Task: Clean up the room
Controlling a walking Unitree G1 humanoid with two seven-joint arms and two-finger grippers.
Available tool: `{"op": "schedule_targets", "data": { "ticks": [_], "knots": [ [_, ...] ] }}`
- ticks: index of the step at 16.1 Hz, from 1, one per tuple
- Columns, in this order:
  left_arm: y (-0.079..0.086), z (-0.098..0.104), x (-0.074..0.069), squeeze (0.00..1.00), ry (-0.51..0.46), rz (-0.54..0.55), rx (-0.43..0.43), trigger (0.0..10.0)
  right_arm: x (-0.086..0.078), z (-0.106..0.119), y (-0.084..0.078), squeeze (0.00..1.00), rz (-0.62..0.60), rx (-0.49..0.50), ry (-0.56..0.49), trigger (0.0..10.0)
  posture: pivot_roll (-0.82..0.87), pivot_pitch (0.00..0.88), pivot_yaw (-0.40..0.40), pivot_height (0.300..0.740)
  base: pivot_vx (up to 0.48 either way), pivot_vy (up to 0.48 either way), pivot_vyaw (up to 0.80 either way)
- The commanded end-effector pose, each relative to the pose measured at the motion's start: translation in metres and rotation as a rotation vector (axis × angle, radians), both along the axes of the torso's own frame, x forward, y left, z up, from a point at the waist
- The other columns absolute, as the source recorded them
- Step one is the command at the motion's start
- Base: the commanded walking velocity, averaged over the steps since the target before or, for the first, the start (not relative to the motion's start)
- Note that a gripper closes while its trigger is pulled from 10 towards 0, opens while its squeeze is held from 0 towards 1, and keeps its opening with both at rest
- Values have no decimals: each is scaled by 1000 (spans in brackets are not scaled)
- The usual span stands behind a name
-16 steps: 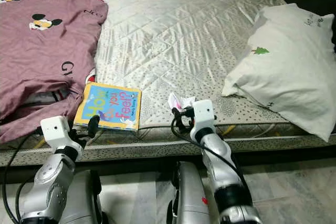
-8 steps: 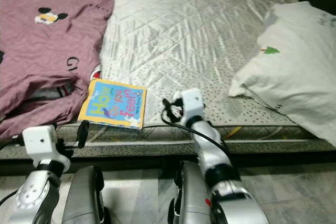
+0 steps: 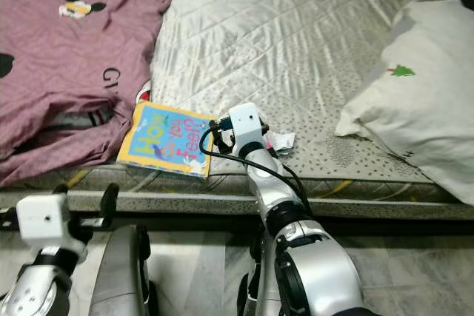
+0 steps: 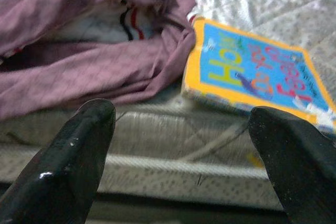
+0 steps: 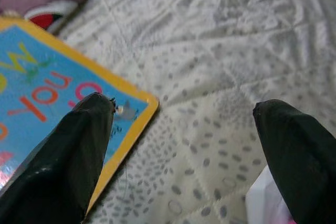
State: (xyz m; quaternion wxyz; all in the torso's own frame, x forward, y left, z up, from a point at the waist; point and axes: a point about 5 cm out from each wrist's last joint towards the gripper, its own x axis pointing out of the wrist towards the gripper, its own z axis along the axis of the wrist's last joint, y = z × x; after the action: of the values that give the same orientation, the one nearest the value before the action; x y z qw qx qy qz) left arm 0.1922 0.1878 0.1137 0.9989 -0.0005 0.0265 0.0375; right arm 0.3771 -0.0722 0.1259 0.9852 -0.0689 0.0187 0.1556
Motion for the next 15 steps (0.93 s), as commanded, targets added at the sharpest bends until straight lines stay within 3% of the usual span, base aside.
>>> {"op": "schedule_targets", "data": {
  "ticks": [1,5,9,11,12,13,14,15],
  "knots": [
    [-1,1,-5,0,13,-1,14,10000,1,-4,-6,0,-44,2,29,10000,303,292,-97,547,0,0,0],
    [-4,3,-16,0,46,-10,23,10000,5,-10,-26,0,-191,-59,83,10000,324,321,-82,547,0,0,0],
    [-7,3,-13,0,56,-36,26,10000,10,-4,-49,0,-317,-129,63,10000,314,325,-72,547,0,0,0],
    [-9,3,-13,0,59,-38,24,10000,4,-18,-56,0,-341,-148,130,10000,317,321,-78,547,0,0,0],
    [-9,3,-12,0,61,-39,21,10000,0,-27,-59,0,-358,-184,161,4392,324,318,-81,547,0,0,0],
    [-9,2,-13,0,61,-39,21,10000,-2,-31,-61,0,-370,-210,171,4392,324,318,-81,547,0,0,0],
    [-10,3,-13,0,62,-38,19,10000,-6,-39,-61,0,-368,-204,203,0,333,314,-82,547,0,0,0],
    [-9,3,-13,0,63,-37,18,10000,-10,-46,-62,0,-378,-193,240,0,339,310,-83,547,0,0,0]
  ]
}}
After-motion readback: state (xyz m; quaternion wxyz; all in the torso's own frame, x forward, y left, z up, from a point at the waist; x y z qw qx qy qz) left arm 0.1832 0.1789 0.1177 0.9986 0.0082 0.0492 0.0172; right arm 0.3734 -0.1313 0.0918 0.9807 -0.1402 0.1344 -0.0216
